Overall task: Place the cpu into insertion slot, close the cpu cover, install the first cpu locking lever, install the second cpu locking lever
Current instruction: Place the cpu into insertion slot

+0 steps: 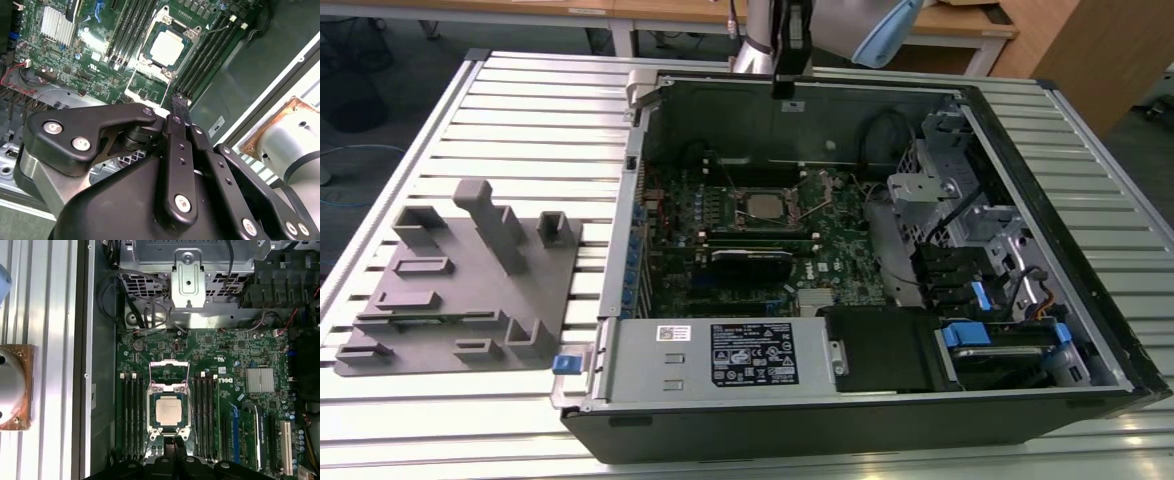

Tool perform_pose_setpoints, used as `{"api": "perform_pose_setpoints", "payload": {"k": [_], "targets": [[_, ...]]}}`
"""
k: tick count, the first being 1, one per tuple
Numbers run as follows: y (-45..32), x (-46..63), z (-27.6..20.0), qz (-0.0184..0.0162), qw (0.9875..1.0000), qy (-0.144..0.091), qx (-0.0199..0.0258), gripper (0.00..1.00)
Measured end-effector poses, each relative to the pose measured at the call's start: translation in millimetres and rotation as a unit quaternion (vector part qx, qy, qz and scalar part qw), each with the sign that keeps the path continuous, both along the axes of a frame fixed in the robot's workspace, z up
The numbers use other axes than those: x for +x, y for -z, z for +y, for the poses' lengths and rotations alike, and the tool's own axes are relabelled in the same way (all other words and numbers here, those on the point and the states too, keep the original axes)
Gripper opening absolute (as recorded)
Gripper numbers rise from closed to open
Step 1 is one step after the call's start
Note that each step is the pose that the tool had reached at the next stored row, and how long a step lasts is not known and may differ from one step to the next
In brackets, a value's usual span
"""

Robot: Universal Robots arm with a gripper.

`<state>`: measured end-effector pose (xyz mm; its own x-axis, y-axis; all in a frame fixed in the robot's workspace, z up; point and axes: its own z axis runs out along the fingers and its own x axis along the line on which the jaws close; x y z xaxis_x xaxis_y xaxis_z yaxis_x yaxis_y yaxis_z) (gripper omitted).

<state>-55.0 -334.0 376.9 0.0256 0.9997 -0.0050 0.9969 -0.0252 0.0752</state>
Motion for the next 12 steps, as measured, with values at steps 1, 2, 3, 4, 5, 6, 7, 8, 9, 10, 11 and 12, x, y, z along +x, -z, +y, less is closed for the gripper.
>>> {"api": "perform_pose_setpoints", "payload": {"k": [1,2,3,4,5,6,7,8,9,10,11,12], "targets": [[0.9,0.0,0.0,0.0000,1.0000,0.000,0.0000,0.10],[1.9,0.0,0.0,0.0000,1.0000,0.000,0.0000,0.10],[2.9,0.0,0.0,0.0000,1.0000,0.000,0.0000,0.10],[3.9,0.0,0.0,0.0000,1.0000,0.000,0.0000,0.10],[4.9,0.0,0.0,0.0000,1.0000,0.000,0.0000,0.10],[5.9,0.0,0.0,0.0000,1.0000,0.000,0.0000,0.10],[6.9,0.0,0.0,0.0000,1.0000,0.000,0.0000,0.10],[7.8,0.0,0.0,0.0000,1.0000,0.000,0.0000,0.10],[8.8,0.0,0.0,0.0000,1.0000,0.000,0.0000,0.10],[9.8,0.0,0.0,0.0000,1.0000,0.000,0.0000,0.10],[10.7,0.0,0.0,0.0000,1.0000,0.000,0.0000,0.10],[11.7,0.0,0.0,0.0000,1.0000,0.000,0.0000,0.10]]}}
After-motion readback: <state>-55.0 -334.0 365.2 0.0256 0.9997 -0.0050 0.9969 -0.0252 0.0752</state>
